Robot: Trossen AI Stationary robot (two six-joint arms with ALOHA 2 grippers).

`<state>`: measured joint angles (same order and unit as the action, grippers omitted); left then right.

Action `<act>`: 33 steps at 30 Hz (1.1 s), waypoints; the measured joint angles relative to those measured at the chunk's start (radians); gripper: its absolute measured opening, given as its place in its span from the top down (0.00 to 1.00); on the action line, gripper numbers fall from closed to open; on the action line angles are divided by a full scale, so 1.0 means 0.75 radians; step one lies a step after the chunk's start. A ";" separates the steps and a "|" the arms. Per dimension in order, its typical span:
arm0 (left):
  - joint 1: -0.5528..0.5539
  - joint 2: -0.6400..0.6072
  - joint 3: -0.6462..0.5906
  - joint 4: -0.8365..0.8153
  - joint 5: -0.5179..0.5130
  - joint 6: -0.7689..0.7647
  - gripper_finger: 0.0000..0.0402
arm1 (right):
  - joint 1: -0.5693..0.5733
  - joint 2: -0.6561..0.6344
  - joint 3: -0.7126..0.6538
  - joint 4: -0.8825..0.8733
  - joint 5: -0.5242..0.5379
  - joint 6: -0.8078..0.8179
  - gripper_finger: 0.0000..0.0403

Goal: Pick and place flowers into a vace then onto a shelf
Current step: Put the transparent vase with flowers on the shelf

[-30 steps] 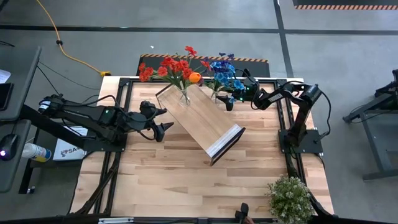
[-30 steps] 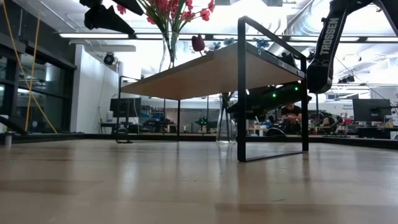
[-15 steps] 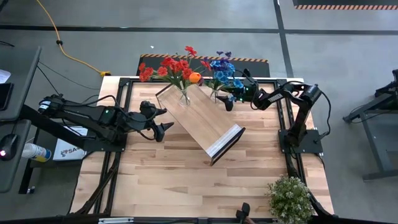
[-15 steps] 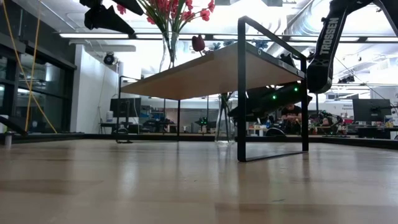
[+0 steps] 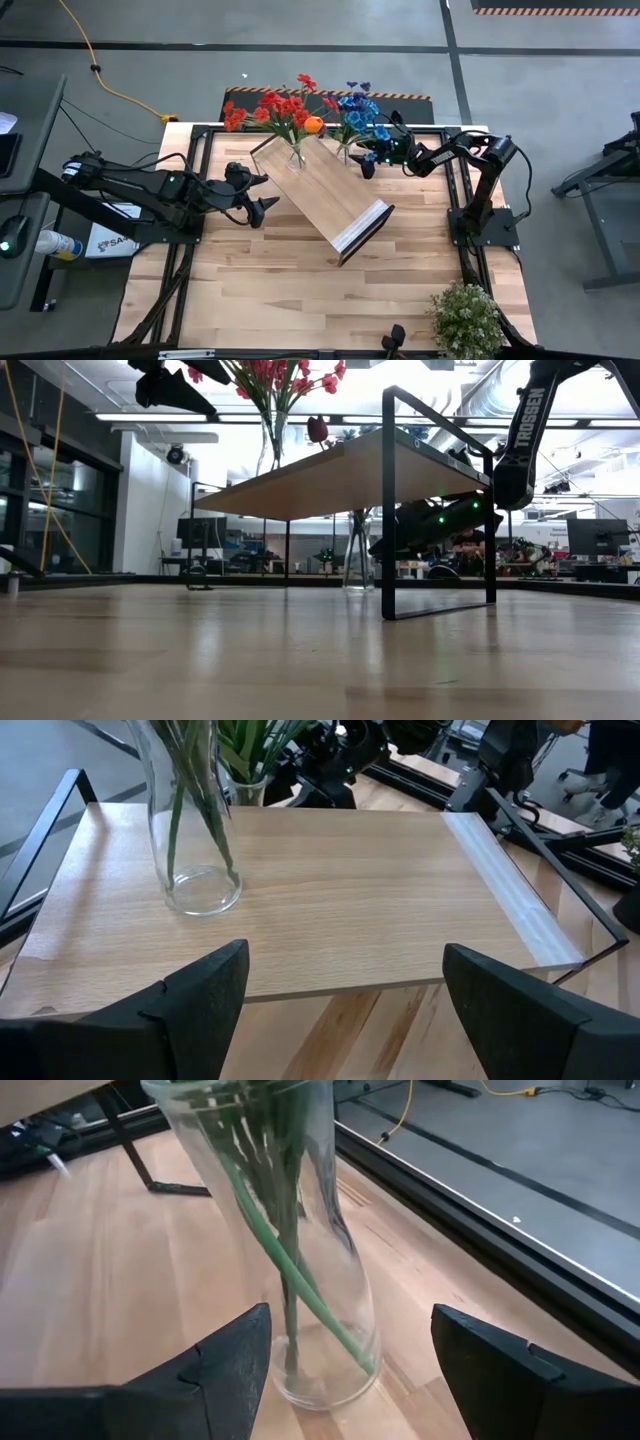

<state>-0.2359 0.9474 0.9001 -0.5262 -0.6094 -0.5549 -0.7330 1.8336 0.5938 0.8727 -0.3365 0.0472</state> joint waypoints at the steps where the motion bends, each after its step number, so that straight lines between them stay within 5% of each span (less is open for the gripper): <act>1: 0.000 0.000 0.000 0.000 0.000 0.000 0.09 | 0.000 0.000 0.000 0.000 0.000 -0.010 0.34; 18: 0.000 0.000 0.000 0.000 0.000 0.000 0.09 | -0.001 0.000 0.000 0.009 -0.020 -0.001 0.33; 33: 0.000 0.001 0.000 0.000 0.000 0.000 0.09 | -0.001 0.000 0.000 0.065 -0.089 0.008 0.03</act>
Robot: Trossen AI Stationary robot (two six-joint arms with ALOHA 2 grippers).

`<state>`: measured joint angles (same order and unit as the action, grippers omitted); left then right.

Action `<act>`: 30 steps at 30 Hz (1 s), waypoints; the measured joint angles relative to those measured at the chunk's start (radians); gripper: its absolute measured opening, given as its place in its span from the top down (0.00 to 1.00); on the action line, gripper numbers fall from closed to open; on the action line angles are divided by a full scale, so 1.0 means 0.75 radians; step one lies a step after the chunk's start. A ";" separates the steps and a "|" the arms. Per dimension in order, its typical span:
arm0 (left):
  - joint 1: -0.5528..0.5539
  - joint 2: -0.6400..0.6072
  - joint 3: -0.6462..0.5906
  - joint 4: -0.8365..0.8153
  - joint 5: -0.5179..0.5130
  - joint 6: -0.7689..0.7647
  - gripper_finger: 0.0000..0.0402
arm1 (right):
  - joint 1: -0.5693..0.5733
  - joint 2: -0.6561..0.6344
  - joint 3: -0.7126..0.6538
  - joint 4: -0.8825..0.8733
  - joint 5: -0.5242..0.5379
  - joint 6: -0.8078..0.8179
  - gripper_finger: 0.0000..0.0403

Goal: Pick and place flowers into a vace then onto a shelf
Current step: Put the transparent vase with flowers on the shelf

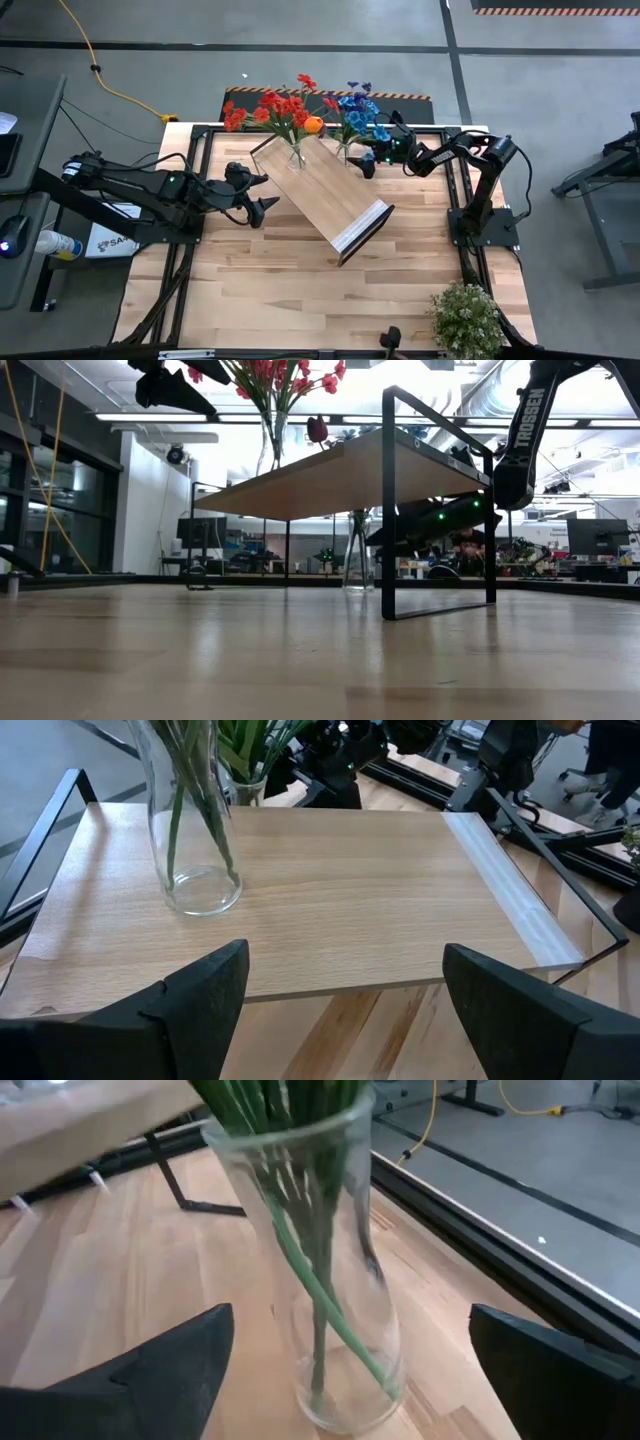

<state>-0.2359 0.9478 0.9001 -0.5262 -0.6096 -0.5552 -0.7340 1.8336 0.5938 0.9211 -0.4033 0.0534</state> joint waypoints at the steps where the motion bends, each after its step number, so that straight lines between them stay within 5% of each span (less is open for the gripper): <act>1: 0.000 0.000 0.000 0.000 0.000 0.000 0.09 | 0.000 0.000 0.000 0.010 -0.009 -0.001 0.02; 16: 0.000 0.000 0.000 0.000 0.000 0.000 0.09 | -0.034 0.002 0.000 0.085 -0.006 0.058 0.01; 30: 0.000 0.000 0.000 0.001 -0.002 0.001 0.09 | -0.022 0.187 0.001 0.359 -0.009 0.113 0.01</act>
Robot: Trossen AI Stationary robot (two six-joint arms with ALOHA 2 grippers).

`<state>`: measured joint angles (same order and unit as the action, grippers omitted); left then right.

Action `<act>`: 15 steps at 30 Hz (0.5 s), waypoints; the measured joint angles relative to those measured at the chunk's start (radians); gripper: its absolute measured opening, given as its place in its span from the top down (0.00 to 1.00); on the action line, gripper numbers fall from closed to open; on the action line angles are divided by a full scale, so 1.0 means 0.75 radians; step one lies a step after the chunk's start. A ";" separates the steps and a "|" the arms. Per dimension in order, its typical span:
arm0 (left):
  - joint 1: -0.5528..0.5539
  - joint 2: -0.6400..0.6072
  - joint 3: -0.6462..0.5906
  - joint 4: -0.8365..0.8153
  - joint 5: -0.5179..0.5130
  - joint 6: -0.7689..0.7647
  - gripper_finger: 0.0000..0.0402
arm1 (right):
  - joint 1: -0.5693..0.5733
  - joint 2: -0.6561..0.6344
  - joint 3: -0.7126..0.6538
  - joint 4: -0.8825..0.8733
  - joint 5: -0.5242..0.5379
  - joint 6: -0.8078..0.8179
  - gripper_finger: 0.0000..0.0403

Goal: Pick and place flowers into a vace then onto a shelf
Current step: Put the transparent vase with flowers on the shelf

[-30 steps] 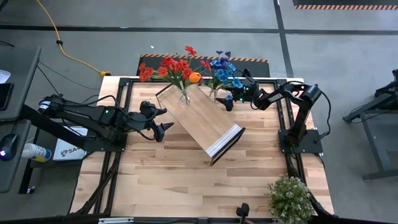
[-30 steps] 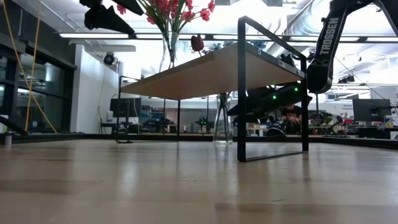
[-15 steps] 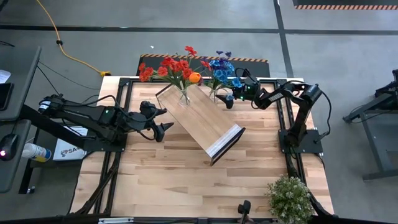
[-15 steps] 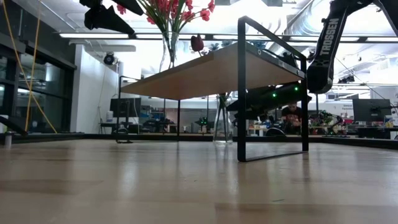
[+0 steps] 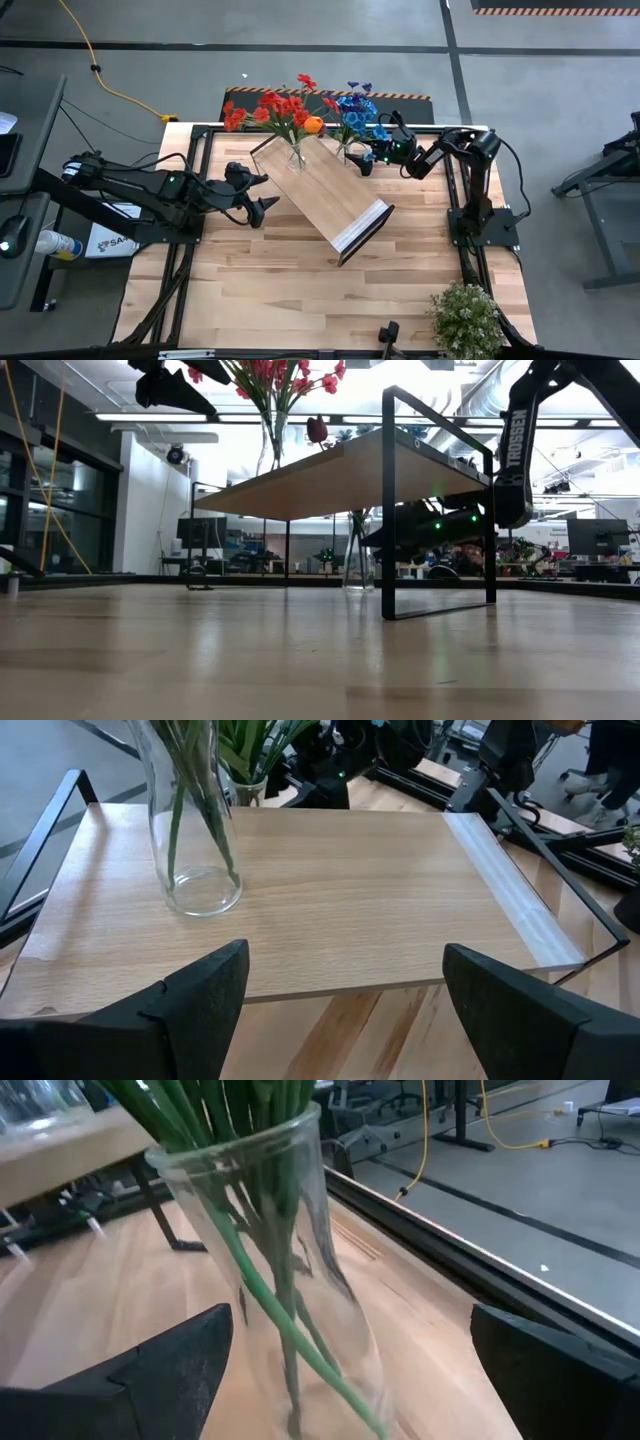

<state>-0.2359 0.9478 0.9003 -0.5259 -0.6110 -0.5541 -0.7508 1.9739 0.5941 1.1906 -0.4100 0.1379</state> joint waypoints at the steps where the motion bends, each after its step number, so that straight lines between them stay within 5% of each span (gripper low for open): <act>1: 0.000 0.000 0.000 0.000 -0.003 0.000 0.09 | 0.000 0.012 -0.001 0.028 0.003 0.014 0.01; 15: 0.000 0.000 0.000 0.002 -0.012 0.000 0.09 | 0.000 0.086 0.114 0.073 -0.097 0.024 0.01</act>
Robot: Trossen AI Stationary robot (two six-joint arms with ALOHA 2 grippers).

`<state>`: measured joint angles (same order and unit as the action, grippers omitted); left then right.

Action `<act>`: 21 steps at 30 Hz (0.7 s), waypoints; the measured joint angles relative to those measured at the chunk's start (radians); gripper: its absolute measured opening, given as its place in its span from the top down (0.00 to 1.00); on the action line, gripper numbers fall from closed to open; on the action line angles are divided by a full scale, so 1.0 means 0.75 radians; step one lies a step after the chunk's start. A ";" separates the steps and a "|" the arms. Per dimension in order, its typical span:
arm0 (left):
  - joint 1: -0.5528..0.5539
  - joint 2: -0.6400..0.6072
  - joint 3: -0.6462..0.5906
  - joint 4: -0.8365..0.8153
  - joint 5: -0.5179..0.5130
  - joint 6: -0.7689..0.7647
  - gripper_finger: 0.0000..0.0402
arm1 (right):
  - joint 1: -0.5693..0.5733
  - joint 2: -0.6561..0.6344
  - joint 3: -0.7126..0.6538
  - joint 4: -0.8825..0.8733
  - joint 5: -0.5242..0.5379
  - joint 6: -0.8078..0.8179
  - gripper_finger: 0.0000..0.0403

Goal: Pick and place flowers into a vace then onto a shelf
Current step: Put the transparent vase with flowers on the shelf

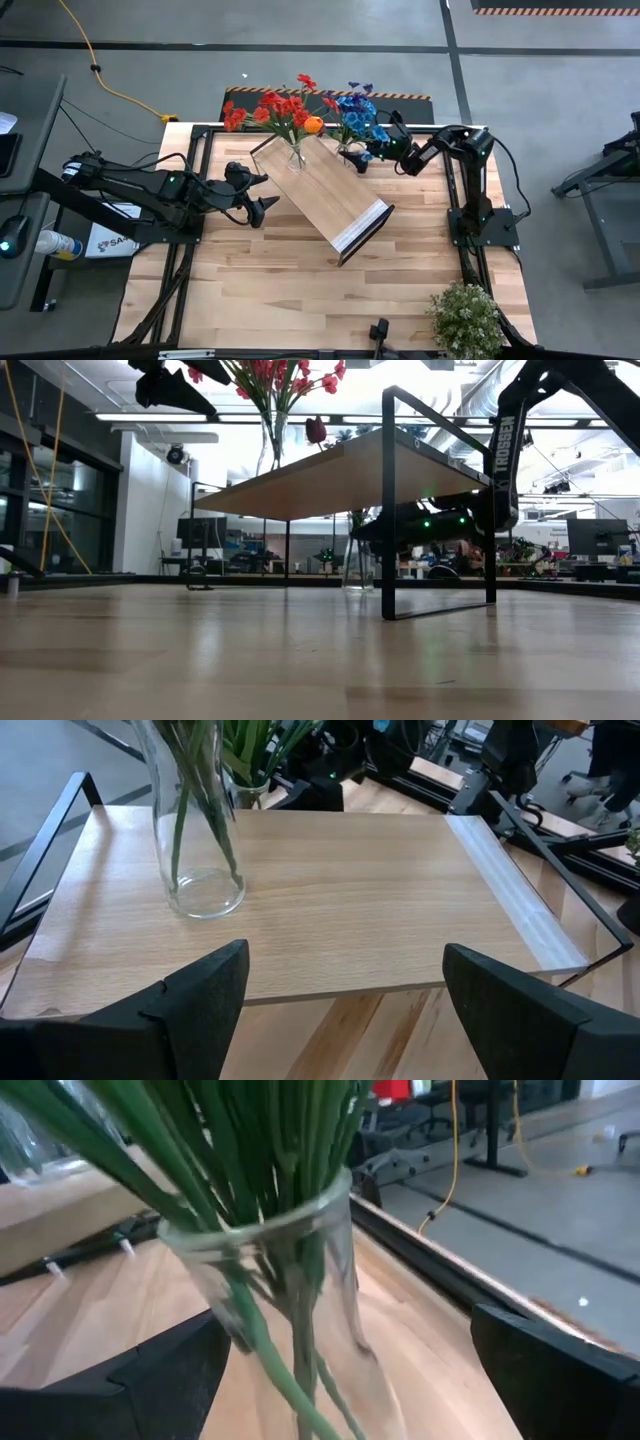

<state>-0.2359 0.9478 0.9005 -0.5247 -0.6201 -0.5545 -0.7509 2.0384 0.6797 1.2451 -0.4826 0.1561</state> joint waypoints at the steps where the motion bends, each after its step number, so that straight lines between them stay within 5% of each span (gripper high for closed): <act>1: 0.000 0.000 0.000 0.000 0.001 0.000 0.09 | 0.001 0.000 0.010 -0.026 -0.005 0.002 0.01; 21: 0.000 0.000 0.000 -0.002 0.003 -0.001 0.09 | 0.002 0.000 0.037 -0.055 0.015 0.022 0.02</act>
<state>-0.2359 0.9478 0.9005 -0.5259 -0.6182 -0.5549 -0.7498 2.0384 0.7078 1.2037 -0.4713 0.1729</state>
